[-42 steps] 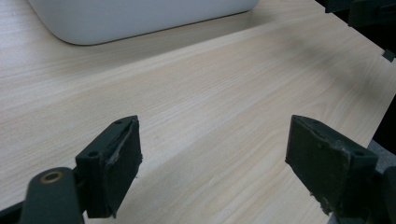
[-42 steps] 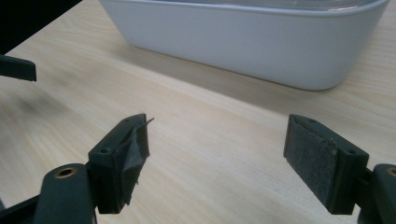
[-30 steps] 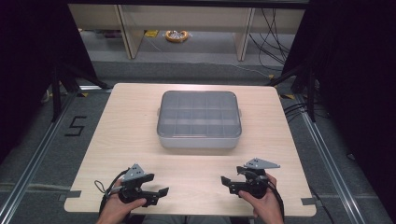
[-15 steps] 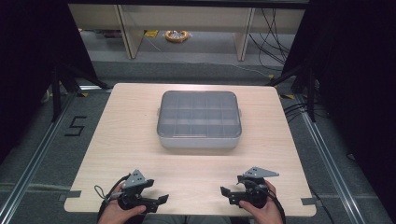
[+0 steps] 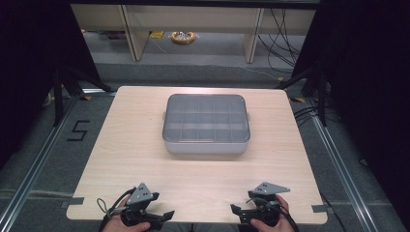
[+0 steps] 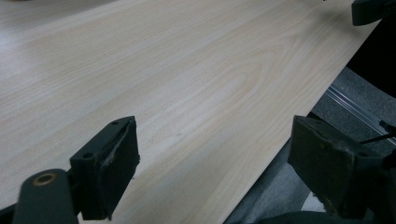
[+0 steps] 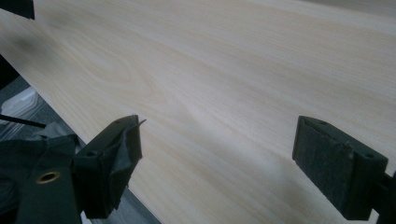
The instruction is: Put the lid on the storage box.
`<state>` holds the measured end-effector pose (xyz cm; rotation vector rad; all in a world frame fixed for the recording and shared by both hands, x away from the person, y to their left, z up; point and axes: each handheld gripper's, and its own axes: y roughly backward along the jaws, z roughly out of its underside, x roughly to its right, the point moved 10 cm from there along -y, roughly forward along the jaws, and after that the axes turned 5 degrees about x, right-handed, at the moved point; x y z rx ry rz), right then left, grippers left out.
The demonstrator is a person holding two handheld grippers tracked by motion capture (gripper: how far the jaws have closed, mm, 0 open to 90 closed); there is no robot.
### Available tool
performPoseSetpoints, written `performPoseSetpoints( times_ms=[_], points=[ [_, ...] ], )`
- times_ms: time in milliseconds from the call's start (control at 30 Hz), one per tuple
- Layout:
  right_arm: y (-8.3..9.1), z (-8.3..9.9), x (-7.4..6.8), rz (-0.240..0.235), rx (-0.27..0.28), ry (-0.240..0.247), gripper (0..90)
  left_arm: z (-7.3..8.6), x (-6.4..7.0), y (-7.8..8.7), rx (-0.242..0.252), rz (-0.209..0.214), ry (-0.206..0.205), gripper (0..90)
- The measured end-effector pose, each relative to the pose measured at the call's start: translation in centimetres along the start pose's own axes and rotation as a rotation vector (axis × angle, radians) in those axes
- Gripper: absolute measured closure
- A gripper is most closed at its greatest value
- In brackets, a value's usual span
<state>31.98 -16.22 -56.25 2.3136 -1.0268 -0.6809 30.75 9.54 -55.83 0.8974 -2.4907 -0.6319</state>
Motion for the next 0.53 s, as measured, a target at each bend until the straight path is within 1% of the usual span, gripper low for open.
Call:
performPoseSetpoints(
  times_ms=[67,100,133,167,200,233,267,300,333,367,400,433,467,500,533],
  points=[
    [0.04,0.25,-0.05,-0.002,-0.006,0.009,16.9,0.15,-0.15,0.06,-0.011,-0.005,-0.006,15.8],
    [0.11,0.33,0.00,-0.003,-0.006,0.026,16.9,0.24,-0.23,0.11,-0.019,-0.006,-0.008,15.8],
    [0.15,0.41,-0.05,0.002,-0.010,0.021,16.9,0.30,-0.30,0.15,-0.024,-0.004,-0.017,15.8],
    [0.30,0.49,0.03,0.014,-0.014,0.034,17.0,0.22,-0.22,0.05,-0.013,-0.007,-0.001,15.8],
    [0.35,0.52,-0.06,0.008,-0.016,0.034,17.0,0.36,-0.43,0.04,-0.025,-0.017,0.005,15.8],
    [0.47,0.56,-0.02,0.015,-0.017,0.031,16.9,0.32,-0.40,0.10,-0.025,-0.013,0.000,15.8],
    [0.47,0.50,0.13,0.019,-0.007,0.044,16.9,0.26,-0.33,0.03,-0.016,-0.007,0.011,15.8],
    [0.44,0.51,0.03,0.004,-0.003,0.036,17.0,0.24,-0.36,0.00,-0.014,-0.005,0.014,15.8],
    [0.52,0.61,0.18,0.013,-0.008,0.035,17.0,0.33,-0.52,0.06,-0.024,-0.008,0.007,15.8],
    [0.61,0.60,0.44,0.032,-0.003,0.046,17.0,0.33,-0.46,0.05,-0.023,-0.007,0.014,15.8],
    [0.55,0.55,0.44,0.024,0.004,0.049,18.1,0.37,-0.52,0.05,-0.026,-0.009,0.010,15.8],
    [0.58,0.57,0.46,0.031,0.006,0.048,20.5,0.53,-0.72,0.10,-0.041,-0.013,-0.005,15.8],
    [0.46,0.54,0.59,0.037,0.016,0.063,21.2,0.56,-0.64,0.10,-0.045,-0.015,0.004,15.8],
    [0.51,0.64,0.64,0.045,0.006,0.066,20.3,0.58,-0.68,0.14,-0.051,-0.008,-0.012,15.8],
    [0.51,0.64,0.64,0.045,0.006,0.066,20.3,0.58,-0.68,0.14,-0.051,-0.008,-0.012,15.8]
  ],
)
